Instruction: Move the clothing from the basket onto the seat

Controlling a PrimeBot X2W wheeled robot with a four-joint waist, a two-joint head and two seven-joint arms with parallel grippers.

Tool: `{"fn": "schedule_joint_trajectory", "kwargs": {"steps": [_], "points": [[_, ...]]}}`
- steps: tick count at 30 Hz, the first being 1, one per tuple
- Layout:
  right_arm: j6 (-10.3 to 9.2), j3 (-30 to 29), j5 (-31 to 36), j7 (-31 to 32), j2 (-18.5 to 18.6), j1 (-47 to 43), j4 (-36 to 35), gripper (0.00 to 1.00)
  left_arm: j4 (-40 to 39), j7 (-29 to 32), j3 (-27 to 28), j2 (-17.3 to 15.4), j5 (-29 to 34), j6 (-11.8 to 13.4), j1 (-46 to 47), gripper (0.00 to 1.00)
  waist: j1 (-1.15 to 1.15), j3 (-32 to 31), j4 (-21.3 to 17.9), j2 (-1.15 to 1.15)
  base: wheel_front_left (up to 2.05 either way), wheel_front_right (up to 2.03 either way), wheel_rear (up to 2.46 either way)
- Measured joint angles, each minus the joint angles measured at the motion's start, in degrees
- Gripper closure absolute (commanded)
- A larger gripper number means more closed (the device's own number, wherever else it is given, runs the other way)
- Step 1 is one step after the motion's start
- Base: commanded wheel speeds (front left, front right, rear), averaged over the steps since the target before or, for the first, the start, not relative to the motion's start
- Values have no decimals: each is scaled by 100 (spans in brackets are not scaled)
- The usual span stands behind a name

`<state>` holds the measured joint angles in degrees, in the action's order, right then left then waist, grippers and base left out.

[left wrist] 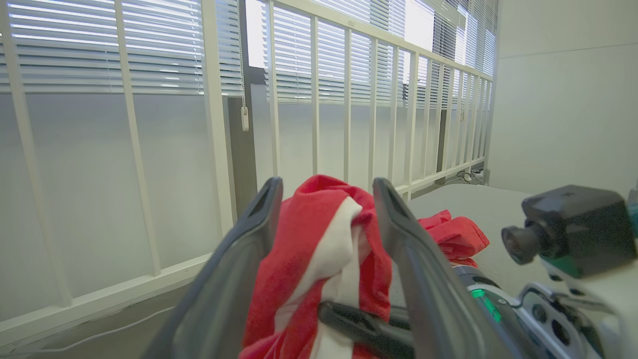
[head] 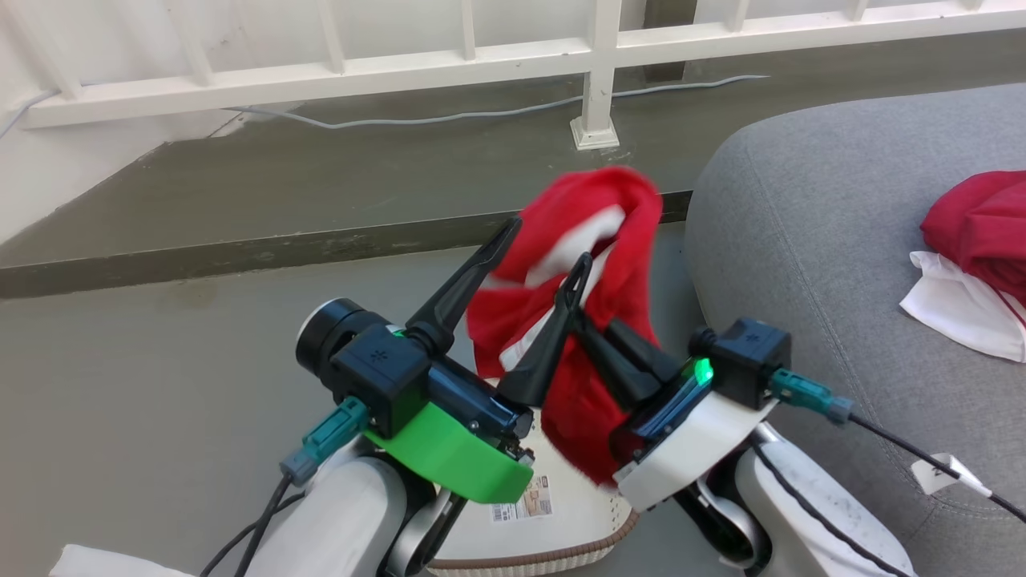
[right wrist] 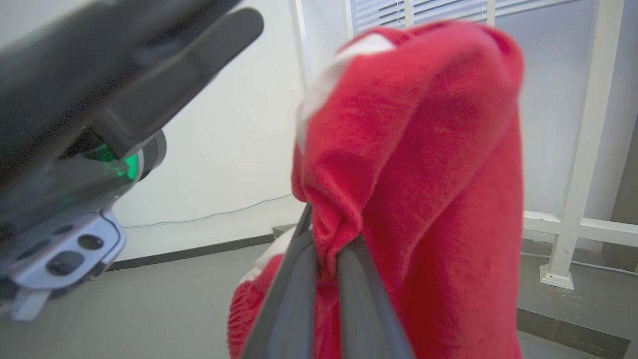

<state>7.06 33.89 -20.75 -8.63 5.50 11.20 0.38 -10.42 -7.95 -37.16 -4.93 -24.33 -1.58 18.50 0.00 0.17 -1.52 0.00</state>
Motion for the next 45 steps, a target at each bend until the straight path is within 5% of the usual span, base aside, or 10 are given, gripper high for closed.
{"fn": "schedule_joint_trajectory", "kwargs": {"steps": [10, 23, 45], "points": [[-69, -385, 0, -100, 174, 37, 129, 100, -55, 12, -147, -227, 119, -71, -199, 0, 0, -9, -94, 0, 0, 0, 0], [-422, -1058, -102, -176, 436, 36, 423, 100, 21, 380, -746, -512, 196, -249, -538, 0, 0, 145, -443, 0, 0, 0, 0], [-669, -1644, -403, -397, 501, 29, 588, 100, 2, 647, -890, -678, 522, -253, -549, 0, 0, 676, -1637, 0, 0, 0, 0]]}}
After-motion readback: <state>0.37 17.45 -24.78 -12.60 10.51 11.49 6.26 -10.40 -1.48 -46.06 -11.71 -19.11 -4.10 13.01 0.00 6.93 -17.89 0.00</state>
